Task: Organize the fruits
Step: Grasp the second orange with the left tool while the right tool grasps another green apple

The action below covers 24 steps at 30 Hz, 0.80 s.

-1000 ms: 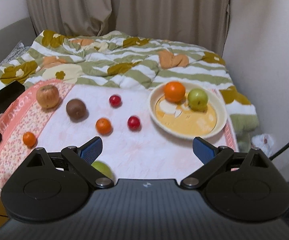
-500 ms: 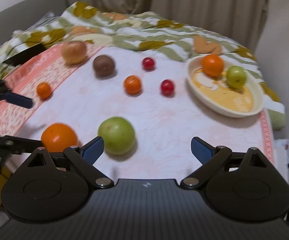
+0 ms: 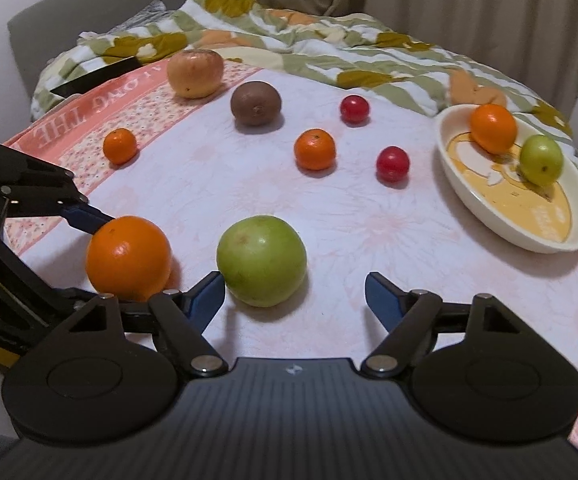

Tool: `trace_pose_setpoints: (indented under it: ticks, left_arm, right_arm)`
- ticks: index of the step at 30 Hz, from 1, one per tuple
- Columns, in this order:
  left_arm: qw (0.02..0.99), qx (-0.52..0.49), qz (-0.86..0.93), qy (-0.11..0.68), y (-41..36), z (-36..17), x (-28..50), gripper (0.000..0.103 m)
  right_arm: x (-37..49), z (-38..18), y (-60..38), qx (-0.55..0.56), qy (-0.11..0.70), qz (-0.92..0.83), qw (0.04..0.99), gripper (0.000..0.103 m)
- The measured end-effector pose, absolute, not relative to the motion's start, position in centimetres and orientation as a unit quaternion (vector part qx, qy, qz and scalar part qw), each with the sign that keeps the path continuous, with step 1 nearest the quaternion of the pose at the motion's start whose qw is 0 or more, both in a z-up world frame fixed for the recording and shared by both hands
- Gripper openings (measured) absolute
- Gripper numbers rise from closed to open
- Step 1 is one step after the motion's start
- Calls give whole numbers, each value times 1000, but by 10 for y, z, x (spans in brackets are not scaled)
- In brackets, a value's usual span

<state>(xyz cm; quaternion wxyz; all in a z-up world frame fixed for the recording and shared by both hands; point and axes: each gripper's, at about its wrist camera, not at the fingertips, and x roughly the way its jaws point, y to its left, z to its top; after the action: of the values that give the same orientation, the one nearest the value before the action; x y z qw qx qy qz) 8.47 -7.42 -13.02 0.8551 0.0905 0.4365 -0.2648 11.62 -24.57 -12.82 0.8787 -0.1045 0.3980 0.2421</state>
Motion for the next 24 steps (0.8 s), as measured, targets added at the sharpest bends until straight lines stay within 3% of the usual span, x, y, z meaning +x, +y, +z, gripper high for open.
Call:
trace_pose_setpoints:
  ticks: [13,17,24]
  left_arm:
    - [862,62,-224,450,-65,-129,84,64]
    - [866,51,-207,453,-57,-128,84,64]
    - [872,33,-186,451,-47,-120,80,64]
  right_arm:
    - [129,-135,-233,-110,399,286,864,80]
    - [131,-137,-228,-114,401,290,861,69]
    - [127,-132,-226,-112,399,288,864,69]
